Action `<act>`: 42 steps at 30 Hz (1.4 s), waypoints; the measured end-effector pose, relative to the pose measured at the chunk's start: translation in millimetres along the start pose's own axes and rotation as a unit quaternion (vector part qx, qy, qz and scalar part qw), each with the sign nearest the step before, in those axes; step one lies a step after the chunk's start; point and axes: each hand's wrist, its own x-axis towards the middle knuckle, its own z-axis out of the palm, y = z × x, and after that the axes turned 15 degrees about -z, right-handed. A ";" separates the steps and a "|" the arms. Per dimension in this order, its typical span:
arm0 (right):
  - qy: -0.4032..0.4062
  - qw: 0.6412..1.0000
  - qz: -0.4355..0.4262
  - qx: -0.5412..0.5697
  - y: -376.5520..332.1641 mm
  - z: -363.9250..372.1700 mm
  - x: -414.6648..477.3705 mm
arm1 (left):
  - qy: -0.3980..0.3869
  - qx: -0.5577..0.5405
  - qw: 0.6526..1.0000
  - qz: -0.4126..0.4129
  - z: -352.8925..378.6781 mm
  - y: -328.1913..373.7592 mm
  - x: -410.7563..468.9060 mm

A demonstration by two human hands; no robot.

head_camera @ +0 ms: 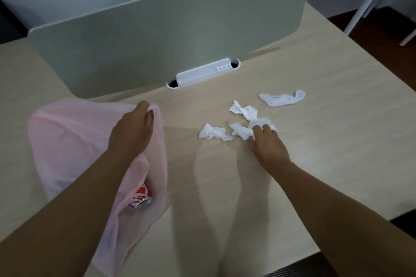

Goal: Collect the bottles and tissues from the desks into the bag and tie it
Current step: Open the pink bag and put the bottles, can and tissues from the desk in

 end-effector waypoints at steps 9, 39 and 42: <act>0.104 0.959 -0.245 0.095 -149.0 -53.7 16.2 | 0.053 -0.025 0.998 -0.001 -66.9 -37.2 -0.9; 0.050 0.933 -0.357 0.008 -295.3 -29.4 10.9 | -0.047 -0.140 0.982 -0.116 -113.6 -131.3 -29.6; 0.095 0.962 -0.255 0.010 -221.6 -39.0 6.1 | -0.047 -0.108 0.988 -0.096 -84.7 -95.0 -23.9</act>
